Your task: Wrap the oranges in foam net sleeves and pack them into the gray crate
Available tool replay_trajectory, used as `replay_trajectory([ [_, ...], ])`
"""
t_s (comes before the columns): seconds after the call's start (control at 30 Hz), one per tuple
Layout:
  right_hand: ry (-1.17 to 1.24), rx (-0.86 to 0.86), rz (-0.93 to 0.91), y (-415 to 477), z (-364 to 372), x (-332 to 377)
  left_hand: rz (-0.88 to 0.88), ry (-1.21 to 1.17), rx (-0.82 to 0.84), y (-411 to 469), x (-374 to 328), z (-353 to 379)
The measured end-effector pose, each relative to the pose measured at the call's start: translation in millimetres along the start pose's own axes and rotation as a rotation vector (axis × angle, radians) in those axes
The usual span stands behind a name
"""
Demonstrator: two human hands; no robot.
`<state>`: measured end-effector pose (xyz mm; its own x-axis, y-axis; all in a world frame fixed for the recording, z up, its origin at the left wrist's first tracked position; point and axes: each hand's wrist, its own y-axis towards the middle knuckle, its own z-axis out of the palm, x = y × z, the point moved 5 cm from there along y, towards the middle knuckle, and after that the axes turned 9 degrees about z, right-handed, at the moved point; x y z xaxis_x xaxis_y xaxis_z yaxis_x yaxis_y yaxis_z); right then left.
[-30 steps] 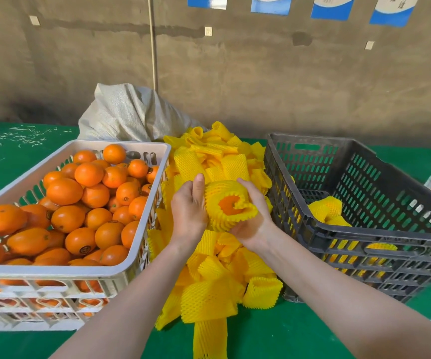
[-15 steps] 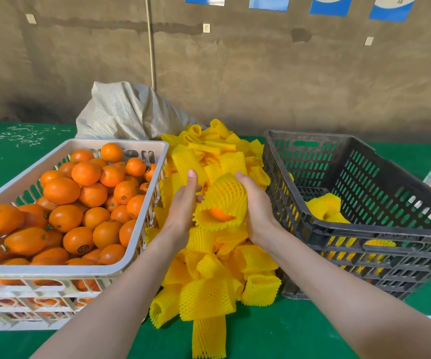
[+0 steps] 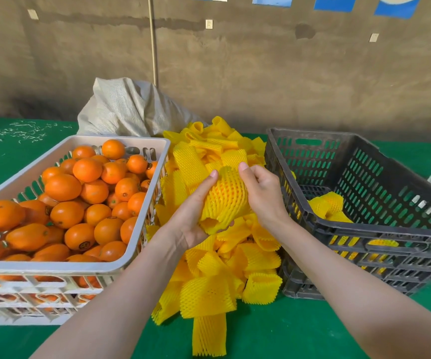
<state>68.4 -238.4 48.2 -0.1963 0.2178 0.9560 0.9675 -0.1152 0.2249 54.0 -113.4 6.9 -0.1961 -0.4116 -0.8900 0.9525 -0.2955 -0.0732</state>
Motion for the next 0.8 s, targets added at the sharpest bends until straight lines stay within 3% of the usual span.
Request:
replay_trajectory([
  [0.17, 0.173, 0.183, 0.129, 6, 0, 0, -0.012, -0.058, 0.076, -1, -1, 5],
  [0.27, 0.146, 0.254, 0.144, 5, 2, 4, -0.012, 0.002, 0.090, -3, -3, 10],
  [0.4, 0.086, 0.063, 0.049, 2, -4, 4, 0.167, 0.143, -0.025, -2, -12, 8],
  [0.47, 0.189, 0.108, 0.213, -5, 0, -7, 0.239, 0.172, -0.100, -2, -16, 5],
  [0.57, 0.429, 0.323, 0.421, -21, 18, -19, 0.333, 0.292, -0.139, -5, -19, 9],
  [0.8, 0.495, 0.289, 0.343, -31, 18, -16, 0.370, 0.271, -0.206, 3, -12, 24],
])
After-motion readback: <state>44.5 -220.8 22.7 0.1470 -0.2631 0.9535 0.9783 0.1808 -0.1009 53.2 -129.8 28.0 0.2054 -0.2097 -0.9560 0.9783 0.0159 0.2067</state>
